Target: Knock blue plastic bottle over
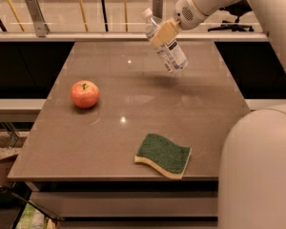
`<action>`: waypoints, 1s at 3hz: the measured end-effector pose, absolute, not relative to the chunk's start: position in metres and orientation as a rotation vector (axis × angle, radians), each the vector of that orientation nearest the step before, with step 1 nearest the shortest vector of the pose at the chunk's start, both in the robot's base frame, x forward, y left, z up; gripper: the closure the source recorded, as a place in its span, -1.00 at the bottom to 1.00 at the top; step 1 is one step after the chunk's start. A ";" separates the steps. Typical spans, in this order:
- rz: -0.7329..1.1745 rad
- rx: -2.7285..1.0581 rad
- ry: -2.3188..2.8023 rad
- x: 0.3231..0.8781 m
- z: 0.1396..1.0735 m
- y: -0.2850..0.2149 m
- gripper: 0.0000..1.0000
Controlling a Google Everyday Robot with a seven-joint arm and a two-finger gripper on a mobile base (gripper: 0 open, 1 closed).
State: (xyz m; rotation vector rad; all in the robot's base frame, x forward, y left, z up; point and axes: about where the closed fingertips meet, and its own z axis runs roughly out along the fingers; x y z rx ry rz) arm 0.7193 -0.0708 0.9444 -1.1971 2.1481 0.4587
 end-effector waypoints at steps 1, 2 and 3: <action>0.373 -1.248 2.262 0.718 0.930 -0.069 1.00; 0.246 -1.301 2.380 0.718 0.915 -0.069 1.00; 0.118 -1.352 2.471 0.720 0.903 -0.070 1.00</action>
Offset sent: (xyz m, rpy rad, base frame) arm 0.0000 -0.0049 -0.0337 -0.4624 0.1794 -0.0655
